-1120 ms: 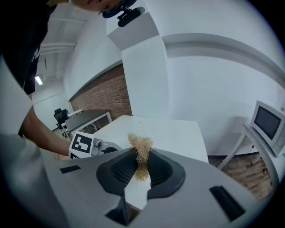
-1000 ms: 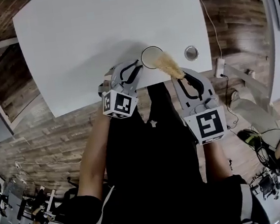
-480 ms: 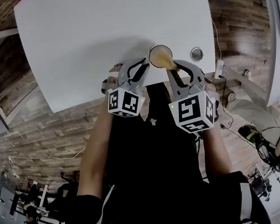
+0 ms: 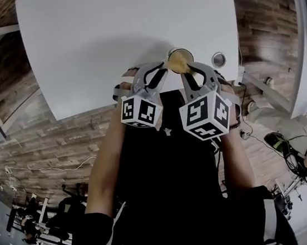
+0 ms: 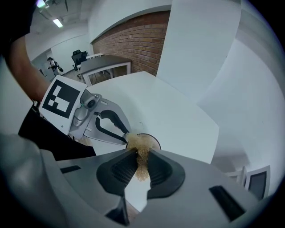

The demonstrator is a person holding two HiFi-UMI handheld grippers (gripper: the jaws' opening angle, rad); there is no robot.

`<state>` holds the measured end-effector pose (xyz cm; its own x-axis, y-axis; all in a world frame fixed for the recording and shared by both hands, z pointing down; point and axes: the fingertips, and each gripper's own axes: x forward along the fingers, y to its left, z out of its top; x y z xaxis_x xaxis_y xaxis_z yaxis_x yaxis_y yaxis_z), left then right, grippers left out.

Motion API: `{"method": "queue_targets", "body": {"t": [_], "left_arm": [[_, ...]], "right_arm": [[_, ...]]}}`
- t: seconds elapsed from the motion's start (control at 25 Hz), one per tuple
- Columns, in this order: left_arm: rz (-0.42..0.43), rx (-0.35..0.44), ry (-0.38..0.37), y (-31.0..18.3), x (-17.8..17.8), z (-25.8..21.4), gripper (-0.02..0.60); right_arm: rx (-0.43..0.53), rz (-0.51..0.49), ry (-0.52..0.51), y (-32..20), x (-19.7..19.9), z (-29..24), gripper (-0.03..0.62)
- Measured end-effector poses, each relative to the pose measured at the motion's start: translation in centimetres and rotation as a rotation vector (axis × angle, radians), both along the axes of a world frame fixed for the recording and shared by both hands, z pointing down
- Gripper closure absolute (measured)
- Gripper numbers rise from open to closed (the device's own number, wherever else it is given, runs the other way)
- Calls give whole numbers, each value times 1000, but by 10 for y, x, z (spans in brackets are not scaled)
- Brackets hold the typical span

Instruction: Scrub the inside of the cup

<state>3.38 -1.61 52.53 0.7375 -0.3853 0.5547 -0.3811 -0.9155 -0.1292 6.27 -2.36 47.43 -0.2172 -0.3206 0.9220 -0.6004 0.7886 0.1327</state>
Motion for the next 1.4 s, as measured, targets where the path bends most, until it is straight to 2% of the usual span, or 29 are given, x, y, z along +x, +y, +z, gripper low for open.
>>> {"method": "queue_targets", "body": {"t": [0.28, 0.56, 1.12, 1.4], "left_arm": [[0, 0, -5, 0, 2, -1, 515], [-13, -12, -5, -2, 4, -2, 515], [-9, -5, -17, 2, 2, -4, 515], [-28, -23, -6, 3, 4, -3, 515]], "right_arm": [[-31, -26, 55, -6, 1, 12, 545], [-19, -117, 195, -8, -3, 31, 548], [-119, -198, 322, -13, -7, 69, 554], [-110, -206, 307, -8, -5, 63, 556]]}}
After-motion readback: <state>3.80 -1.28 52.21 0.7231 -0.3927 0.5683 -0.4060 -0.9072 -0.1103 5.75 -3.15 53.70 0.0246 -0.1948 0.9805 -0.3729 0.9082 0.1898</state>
